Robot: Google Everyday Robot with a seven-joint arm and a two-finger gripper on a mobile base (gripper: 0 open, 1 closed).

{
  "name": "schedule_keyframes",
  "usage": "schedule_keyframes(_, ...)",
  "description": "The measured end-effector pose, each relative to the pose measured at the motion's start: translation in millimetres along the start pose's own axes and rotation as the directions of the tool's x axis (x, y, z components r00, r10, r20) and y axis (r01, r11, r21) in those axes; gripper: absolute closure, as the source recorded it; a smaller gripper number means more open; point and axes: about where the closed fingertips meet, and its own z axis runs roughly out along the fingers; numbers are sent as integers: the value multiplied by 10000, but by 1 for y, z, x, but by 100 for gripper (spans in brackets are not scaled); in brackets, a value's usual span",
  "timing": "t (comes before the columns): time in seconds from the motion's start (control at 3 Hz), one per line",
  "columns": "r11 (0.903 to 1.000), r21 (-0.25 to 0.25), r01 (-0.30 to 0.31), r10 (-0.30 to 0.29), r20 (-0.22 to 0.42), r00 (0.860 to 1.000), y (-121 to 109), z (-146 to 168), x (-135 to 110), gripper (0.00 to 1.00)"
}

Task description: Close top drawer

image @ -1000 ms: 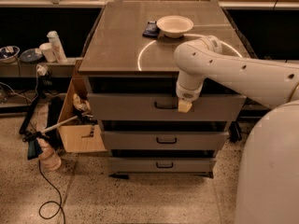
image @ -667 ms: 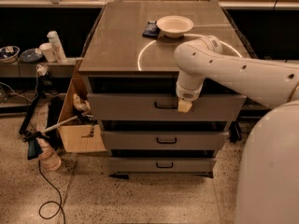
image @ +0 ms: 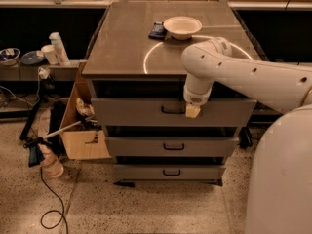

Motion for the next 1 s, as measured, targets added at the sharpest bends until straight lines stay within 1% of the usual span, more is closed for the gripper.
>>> schedule_keyframes(0.33,10000,0,-1,1,-2,10000,2,0,1,84)
schedule_keyframes(0.67,10000,0,-34,34,-66,10000,3,0,5,100)
schedule_keyframes(1.0,10000,-1,-34,34,-67,10000,3,0,5,85)
